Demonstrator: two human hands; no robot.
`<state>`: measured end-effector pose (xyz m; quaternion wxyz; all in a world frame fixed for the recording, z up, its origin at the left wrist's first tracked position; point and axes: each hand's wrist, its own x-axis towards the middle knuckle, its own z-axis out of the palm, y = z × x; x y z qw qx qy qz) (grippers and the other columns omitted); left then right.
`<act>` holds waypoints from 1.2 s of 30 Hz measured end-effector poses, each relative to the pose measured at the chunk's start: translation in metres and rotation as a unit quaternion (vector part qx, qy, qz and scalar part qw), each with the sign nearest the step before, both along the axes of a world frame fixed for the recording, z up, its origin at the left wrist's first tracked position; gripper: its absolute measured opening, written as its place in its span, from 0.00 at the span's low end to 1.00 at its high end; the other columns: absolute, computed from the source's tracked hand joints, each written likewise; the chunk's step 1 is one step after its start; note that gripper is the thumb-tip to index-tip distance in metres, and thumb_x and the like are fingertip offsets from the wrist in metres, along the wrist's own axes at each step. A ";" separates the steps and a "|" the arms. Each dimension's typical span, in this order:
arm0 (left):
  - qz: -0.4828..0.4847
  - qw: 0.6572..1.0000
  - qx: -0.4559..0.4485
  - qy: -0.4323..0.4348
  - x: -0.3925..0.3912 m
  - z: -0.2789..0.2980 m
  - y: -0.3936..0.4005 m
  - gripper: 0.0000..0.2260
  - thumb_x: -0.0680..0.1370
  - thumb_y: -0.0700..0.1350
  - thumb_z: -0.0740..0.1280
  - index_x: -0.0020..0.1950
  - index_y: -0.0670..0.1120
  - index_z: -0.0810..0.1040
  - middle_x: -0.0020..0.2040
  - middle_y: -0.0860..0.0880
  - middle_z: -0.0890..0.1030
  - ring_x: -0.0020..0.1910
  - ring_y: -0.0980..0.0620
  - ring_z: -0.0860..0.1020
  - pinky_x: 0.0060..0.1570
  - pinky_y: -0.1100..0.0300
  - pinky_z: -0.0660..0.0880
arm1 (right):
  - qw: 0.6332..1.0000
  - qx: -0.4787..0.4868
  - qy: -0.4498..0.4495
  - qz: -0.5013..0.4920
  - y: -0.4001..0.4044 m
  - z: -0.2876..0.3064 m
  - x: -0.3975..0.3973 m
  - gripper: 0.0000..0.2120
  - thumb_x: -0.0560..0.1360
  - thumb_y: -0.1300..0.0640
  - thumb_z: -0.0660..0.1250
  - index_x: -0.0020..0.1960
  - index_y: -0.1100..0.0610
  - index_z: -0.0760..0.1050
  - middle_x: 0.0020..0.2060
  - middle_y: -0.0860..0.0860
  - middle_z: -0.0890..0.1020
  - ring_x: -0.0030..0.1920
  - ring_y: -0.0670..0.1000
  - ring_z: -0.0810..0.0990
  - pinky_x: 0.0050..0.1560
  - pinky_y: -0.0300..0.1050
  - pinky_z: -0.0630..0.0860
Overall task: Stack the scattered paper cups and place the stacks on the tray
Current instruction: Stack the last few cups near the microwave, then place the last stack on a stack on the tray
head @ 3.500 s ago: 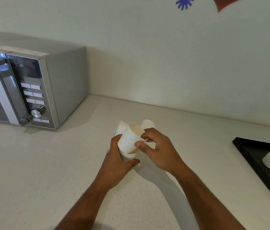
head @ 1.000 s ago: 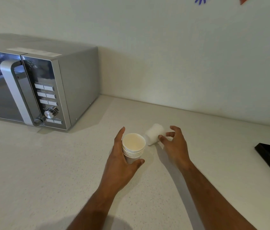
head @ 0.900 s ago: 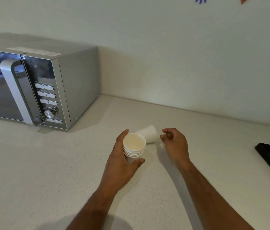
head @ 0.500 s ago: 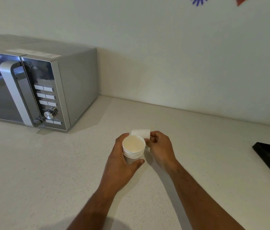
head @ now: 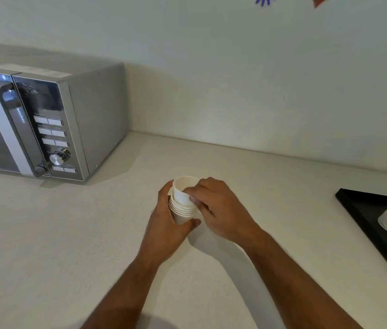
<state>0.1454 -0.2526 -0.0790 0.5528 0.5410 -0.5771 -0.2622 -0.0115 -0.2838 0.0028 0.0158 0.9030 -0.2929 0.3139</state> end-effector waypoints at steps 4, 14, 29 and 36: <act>-0.042 0.999 0.007 0.009 -0.008 0.005 0.011 0.45 0.69 0.55 0.80 0.76 0.69 0.54 0.69 0.62 0.73 0.64 0.59 0.76 0.60 0.62 0.78 | 0.997 0.072 0.032 0.000 0.016 -0.007 -0.008 0.13 0.80 0.61 0.64 0.63 0.57 0.78 0.54 0.53 0.81 0.50 0.52 0.75 0.50 0.50 0.74; -0.038 0.998 -0.013 -0.052 -0.062 0.010 0.030 0.35 0.69 0.55 0.79 0.70 0.66 0.64 0.65 0.65 0.73 0.64 0.57 0.74 0.62 0.50 0.77 | 0.864 0.270 -0.340 -0.253 0.052 -0.020 -0.064 0.08 0.83 0.47 0.59 0.57 0.45 0.75 0.58 0.45 0.74 0.53 0.40 0.76 0.56 0.35 0.72; -0.153 0.988 -0.007 0.024 -0.265 0.061 0.068 0.44 0.69 0.43 0.81 0.76 0.57 0.59 0.70 0.50 0.73 0.67 0.50 0.74 0.67 0.50 0.73 | 0.398 0.608 -0.680 -0.096 0.111 -0.014 -0.222 0.32 0.75 0.34 0.64 0.65 0.59 0.71 0.53 0.63 0.84 0.53 0.62 0.84 0.54 0.59 0.81; -0.274 0.961 -0.024 -0.032 -0.356 0.061 0.056 0.40 0.72 0.47 0.79 0.69 0.71 0.57 0.64 0.76 0.66 0.65 0.72 0.68 0.63 0.74 0.66 | 0.358 0.482 -0.796 -0.077 0.110 -0.006 -0.310 0.28 0.75 0.45 0.71 0.69 0.57 0.71 0.59 0.65 0.81 0.56 0.66 0.83 0.56 0.64 0.79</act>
